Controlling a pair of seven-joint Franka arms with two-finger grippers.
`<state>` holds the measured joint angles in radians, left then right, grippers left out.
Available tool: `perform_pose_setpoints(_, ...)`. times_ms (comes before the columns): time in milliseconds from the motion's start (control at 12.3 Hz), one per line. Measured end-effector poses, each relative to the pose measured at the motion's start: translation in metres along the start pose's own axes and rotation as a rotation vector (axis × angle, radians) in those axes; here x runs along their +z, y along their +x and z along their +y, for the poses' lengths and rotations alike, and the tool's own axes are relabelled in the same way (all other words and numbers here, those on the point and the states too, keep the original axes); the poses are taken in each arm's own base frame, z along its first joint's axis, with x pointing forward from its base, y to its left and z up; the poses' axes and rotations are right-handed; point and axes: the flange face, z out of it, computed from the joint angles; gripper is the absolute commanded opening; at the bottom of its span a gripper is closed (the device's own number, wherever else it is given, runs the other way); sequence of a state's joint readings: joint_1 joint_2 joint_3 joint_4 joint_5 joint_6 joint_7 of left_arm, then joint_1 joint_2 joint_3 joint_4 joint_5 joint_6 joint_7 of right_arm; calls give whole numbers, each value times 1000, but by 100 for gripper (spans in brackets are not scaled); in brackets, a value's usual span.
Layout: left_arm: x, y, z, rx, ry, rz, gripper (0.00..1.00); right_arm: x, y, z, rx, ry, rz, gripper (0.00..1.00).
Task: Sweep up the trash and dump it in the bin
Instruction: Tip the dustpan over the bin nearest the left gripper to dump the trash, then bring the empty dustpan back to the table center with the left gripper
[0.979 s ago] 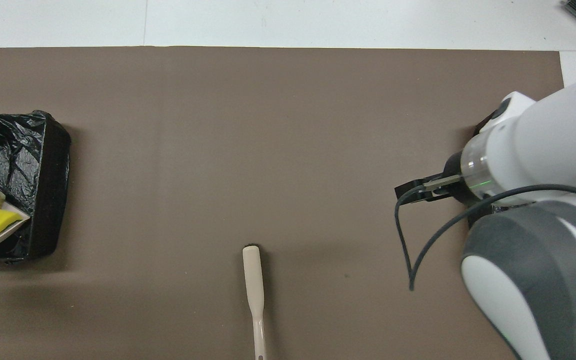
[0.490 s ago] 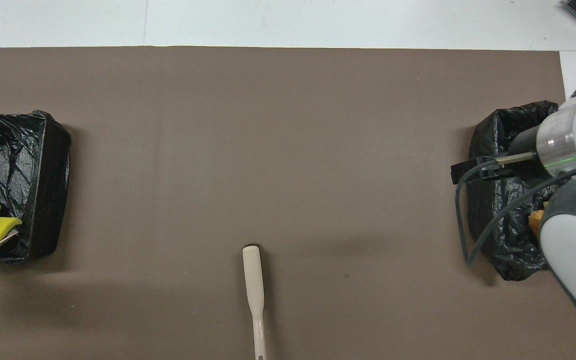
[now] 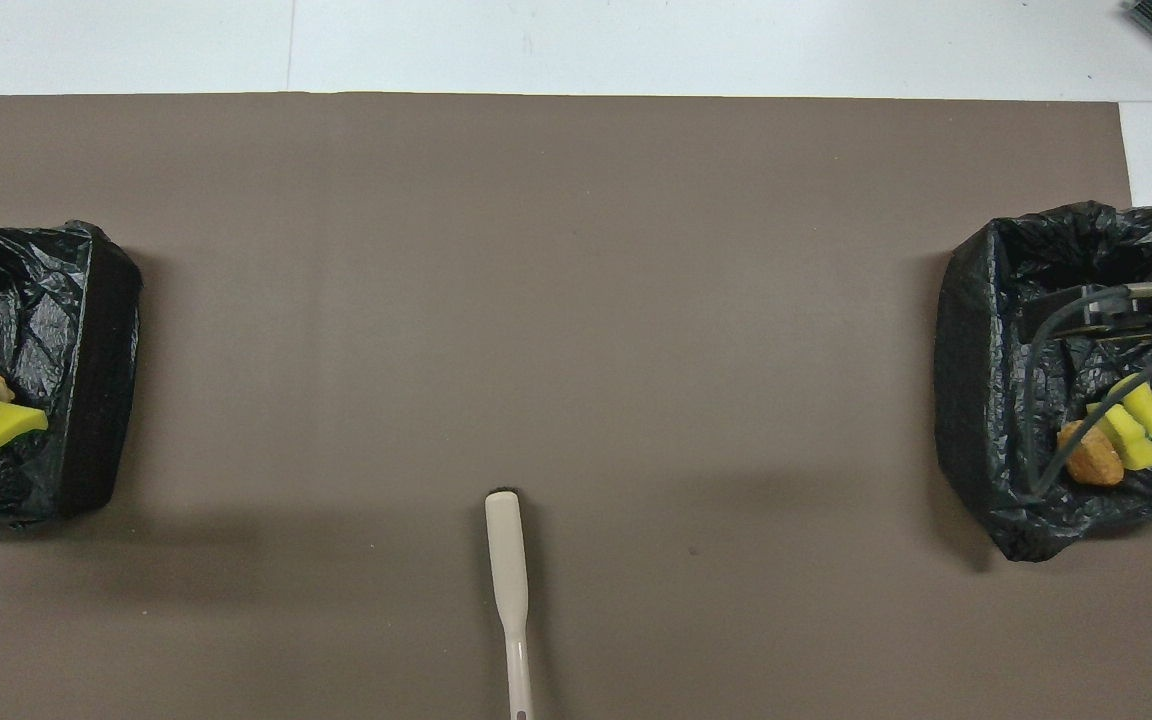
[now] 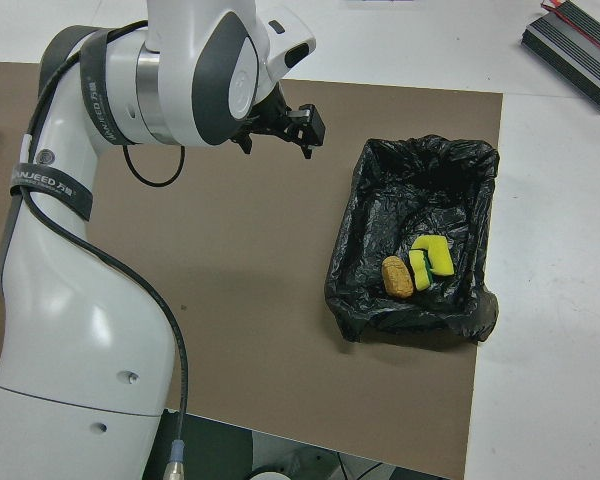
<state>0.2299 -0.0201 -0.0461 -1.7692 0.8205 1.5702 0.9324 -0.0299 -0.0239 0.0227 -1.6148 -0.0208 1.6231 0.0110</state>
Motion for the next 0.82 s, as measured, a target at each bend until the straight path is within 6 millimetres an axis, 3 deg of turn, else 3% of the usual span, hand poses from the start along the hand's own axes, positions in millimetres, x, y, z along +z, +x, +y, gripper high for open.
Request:
perform_pose_setpoints(326, -23, -7, -12, -20, 55, -16, 0, -4, 0, -2, -3, 1, 7, 100)
perform_pose_setpoints(490, -49, -1, -6, -35, 11, 118, 0, -4, 0, -2, -4, 1, 7, 100)
perform_pose_setpoints(816, -72, 30, 15, -227, -233, 426, 0, 0, -10, -4, -8, 0, -66, 100)
